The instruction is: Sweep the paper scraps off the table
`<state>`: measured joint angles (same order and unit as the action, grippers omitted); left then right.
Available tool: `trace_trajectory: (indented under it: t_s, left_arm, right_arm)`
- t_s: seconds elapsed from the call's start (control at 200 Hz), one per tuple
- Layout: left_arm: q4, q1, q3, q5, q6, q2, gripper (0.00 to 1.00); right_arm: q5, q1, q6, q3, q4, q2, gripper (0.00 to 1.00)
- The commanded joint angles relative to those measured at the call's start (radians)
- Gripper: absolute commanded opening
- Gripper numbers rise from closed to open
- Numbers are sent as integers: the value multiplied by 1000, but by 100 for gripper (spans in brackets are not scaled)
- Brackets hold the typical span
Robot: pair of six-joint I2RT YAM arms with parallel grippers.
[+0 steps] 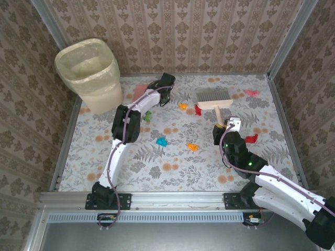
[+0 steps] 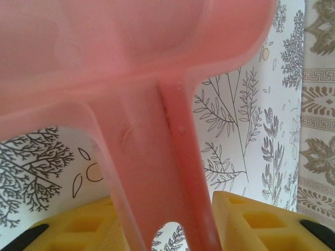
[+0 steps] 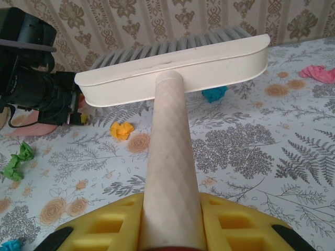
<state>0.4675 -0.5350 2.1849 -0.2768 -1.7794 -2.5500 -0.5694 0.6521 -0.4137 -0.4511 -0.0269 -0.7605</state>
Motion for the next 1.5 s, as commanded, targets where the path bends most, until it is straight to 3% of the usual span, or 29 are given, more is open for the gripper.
trace_trajectory:
  t_s: [0.0, 0.43, 0.825, 1.055, 1.285, 1.495]
  left_arm:
    - [16, 6, -33, 18, 21, 52, 40]
    - [34, -2, -82, 103, 187, 129, 29]
    - [-60, 0, -305, 200, 351, 285, 25]
    - [-56, -8, -334, 284, 454, 342, 23]
    - [-158, -62, -563, 258, 540, 541, 22]
    - [-121, -157, -692, 237, 643, 701, 22]
  right_arm:
    - [-19, 4, 17, 3, -44, 22, 0]
    - [-19, 4, 16, 5, -44, 24, 0]
    - [-18, 4, 14, 6, -46, 26, 0]
    - [-18, 4, 15, 5, -44, 28, 0]
    - [-21, 5, 14, 6, -39, 35, 0]
    - [-37, 5, 9, 10, -33, 52, 0]
